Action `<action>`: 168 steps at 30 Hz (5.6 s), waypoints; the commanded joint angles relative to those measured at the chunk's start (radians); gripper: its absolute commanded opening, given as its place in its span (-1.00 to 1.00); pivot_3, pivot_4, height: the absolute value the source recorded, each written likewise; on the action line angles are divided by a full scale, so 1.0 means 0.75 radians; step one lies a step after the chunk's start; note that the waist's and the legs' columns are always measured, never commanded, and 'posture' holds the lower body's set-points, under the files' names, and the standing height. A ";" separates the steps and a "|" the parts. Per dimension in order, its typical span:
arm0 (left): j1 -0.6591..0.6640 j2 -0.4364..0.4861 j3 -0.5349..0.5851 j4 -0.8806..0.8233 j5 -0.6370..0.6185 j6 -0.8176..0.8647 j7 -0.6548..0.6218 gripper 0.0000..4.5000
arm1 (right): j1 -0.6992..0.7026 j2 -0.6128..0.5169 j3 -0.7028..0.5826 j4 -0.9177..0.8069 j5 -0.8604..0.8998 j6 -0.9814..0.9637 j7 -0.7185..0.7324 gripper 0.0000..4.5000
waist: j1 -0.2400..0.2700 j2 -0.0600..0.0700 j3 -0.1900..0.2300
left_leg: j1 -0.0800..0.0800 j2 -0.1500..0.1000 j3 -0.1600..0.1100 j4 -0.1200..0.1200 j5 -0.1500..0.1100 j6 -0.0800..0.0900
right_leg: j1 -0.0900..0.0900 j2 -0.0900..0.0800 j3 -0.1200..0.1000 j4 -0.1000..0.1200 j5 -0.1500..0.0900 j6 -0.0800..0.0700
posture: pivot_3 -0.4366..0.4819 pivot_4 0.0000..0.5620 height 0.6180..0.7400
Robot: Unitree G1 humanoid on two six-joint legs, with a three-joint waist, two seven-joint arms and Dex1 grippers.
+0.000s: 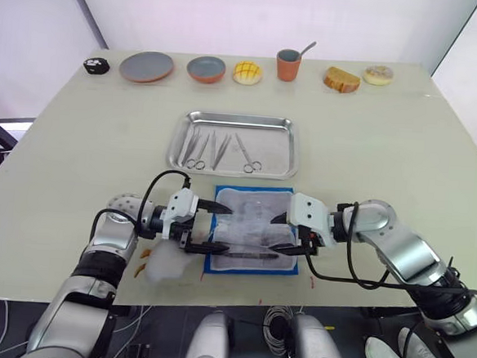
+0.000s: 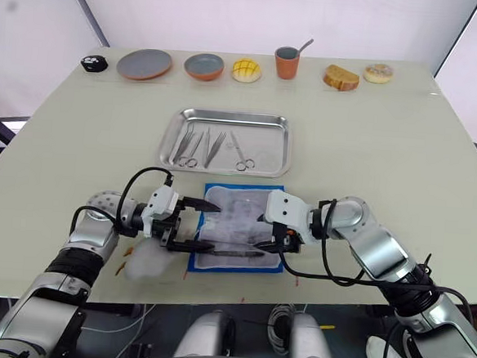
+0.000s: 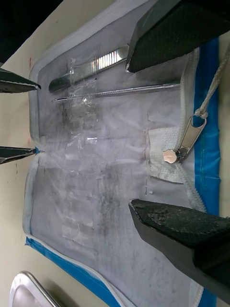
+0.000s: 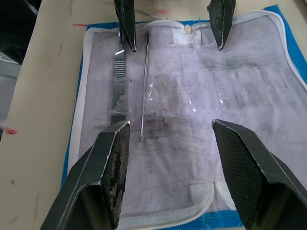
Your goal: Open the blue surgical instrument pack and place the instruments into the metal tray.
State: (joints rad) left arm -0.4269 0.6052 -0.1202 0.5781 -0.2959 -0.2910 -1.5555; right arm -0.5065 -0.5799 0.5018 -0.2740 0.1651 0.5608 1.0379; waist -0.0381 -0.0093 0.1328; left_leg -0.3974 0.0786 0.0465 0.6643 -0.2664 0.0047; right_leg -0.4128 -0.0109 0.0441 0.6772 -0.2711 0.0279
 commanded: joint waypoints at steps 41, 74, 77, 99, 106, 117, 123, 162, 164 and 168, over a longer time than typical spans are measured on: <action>0.029 0.013 -0.027 0.056 0.048 0.004 -0.017 1.00 | 0.014 0.092 0.101 0.131 -0.163 -0.091 0.025 -0.22 | 0.001 0.000 0.000 | 0.001 0.000 0.000 0.000 0.000 0.000 | 0.000 0.000 0.000 0.001 0.000 0.000 | -0.05 -0.47 1.00; 0.030 -0.005 -0.035 0.039 0.059 0.007 0.014 1.00 | -0.181 0.012 0.056 -0.041 -0.147 0.220 0.077 -0.99 | 0.006 -0.001 -0.002 | 0.000 0.000 0.000 0.001 0.000 0.000 | 0.000 0.000 0.000 0.001 0.000 0.000 | -0.05 -0.47 1.00; 0.027 -0.009 -0.038 0.040 0.063 0.006 0.018 1.00 | -0.196 -0.032 0.049 -0.084 -0.144 0.236 0.098 -0.99 | 0.008 0.000 -0.002 | 0.000 0.000 0.000 0.001 0.000 0.000 | 0.000 0.000 0.000 0.001 0.000 0.000 | -0.05 -0.47 1.00; 0.020 -0.003 -0.038 0.010 0.068 0.037 0.028 1.00 | -0.135 -0.448 -0.159 -0.155 -0.052 0.111 0.263 -0.99 | 0.018 -0.001 0.000 | 0.000 0.000 0.001 0.001 0.000 0.000 | 0.000 -0.001 0.000 0.000 0.000 0.000 | -0.05 -0.47 1.00; -0.002 -0.020 -0.035 0.050 0.078 0.020 0.032 1.00 | -0.055 -0.519 -0.417 -0.168 0.165 0.219 0.297 -0.99 | 0.023 -0.001 0.000 | 0.000 0.000 0.001 0.001 0.000 0.000 | 0.000 -0.001 0.000 0.000 0.000 0.000 | -0.05 -0.47 1.00; -0.031 -0.040 -0.031 0.108 0.090 -0.018 0.040 1.00 | -0.257 0.009 -0.581 -0.010 0.276 0.544 -0.276 -0.99 | 0.033 0.000 0.000 | -0.001 0.000 0.001 0.002 0.000 0.000 | 0.000 -0.001 0.000 0.001 0.000 0.000 | -0.05 -0.47 1.00; -0.041 -0.046 -0.023 0.124 0.093 -0.035 0.056 1.00 | -0.530 0.384 -0.688 0.300 0.266 0.800 -0.667 -0.99 | 0.029 0.001 0.000 | 0.000 0.000 0.000 0.001 0.000 0.000 | 0.000 0.000 0.000 0.003 0.000 0.000 | -0.05 -0.47 1.00; -0.004 -0.064 -0.002 0.103 0.086 -0.038 0.121 1.00 | -0.758 0.852 -0.707 1.292 0.020 0.216 -1.072 -0.12 | 0.023 0.002 0.000 | -0.001 0.000 0.001 0.000 0.000 0.000 | 0.000 -0.002 0.000 0.002 0.000 0.000 | -0.05 -0.47 1.00; -0.002 -0.063 0.000 0.106 0.085 -0.042 0.120 1.00 | -0.725 0.840 -0.687 1.215 0.018 0.212 -1.042 0.09 | 0.023 0.003 0.000 | -0.001 0.000 0.001 0.000 0.000 0.000 | 0.000 -0.002 0.000 0.002 0.000 0.000 | -0.05 -0.47 1.00; 0.005 -0.060 0.002 0.105 0.081 -0.045 0.119 1.00 | -0.545 0.779 -0.584 0.862 0.060 0.151 -0.819 0.09 | 0.024 0.003 0.000 | -0.001 0.000 0.000 0.000 0.000 0.000 | 0.000 -0.002 -0.001 0.001 0.000 0.000 | -0.05 -0.47 1.00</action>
State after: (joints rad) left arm -0.4502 0.5572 -0.1143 0.6181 -0.2706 -0.3240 -1.4823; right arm -0.9800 0.0309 0.0210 0.5490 0.1763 0.7262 0.3169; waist -0.0204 -0.0072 0.1331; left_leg -0.3984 0.0784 0.0468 0.6642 -0.2663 0.0047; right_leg -0.4130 -0.0121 0.0437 0.6782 -0.2708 0.0278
